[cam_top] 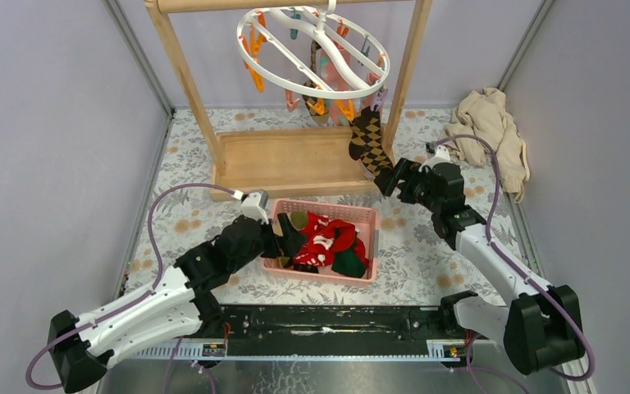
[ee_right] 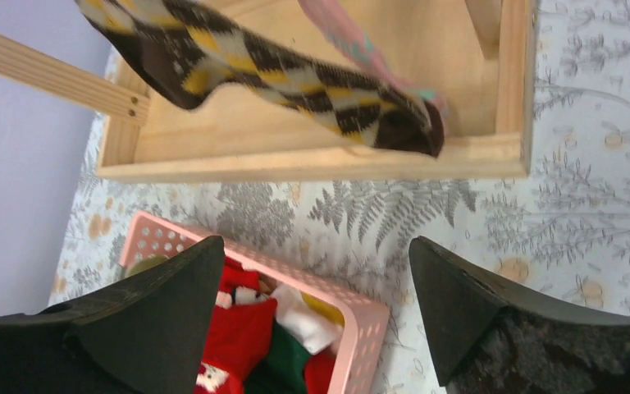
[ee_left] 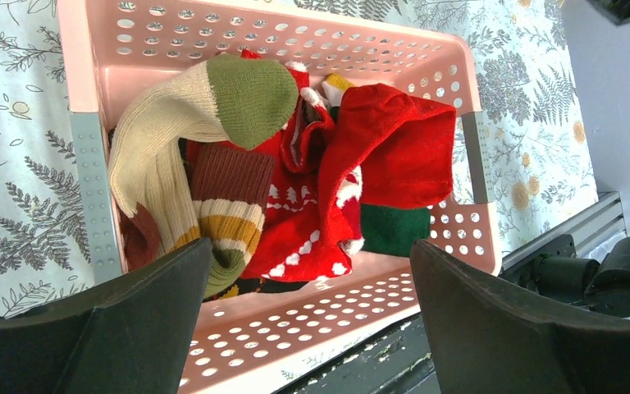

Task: Remove the socks clipped to the hanger
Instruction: Adjust the hanger on the clothesline.

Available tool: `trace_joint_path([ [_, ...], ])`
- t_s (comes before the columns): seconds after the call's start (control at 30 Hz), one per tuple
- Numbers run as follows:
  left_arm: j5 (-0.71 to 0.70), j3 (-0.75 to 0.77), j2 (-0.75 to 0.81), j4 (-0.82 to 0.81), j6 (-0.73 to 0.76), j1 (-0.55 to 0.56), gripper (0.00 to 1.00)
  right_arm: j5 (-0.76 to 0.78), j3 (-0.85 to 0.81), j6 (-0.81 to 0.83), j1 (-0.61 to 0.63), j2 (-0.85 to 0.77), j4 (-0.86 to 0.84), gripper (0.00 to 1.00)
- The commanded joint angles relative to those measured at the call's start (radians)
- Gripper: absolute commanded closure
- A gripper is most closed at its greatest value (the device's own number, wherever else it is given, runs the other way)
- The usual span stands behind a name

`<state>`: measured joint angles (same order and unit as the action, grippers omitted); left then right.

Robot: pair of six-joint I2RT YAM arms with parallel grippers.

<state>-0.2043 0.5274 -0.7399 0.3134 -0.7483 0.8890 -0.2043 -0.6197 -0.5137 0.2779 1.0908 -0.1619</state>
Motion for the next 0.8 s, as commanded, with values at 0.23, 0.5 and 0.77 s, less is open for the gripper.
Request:
trace_joint_path([
  [0.23,0.000,-0.004,0.048,-0.032,0.001,-0.002,0.01,-0.066,-0.127,0.093,-0.049,0.108,-0.272,0.11],
  [0.5,0.018,0.002,0.007,-0.046,0.006,-0.002,0.01,-0.057,-0.204,0.167,-0.052,0.219,-0.363,0.08],
  [0.77,0.018,0.013,0.002,-0.043,0.007,-0.002,0.01,-0.183,-0.285,0.172,-0.052,0.342,-0.415,0.22],
])
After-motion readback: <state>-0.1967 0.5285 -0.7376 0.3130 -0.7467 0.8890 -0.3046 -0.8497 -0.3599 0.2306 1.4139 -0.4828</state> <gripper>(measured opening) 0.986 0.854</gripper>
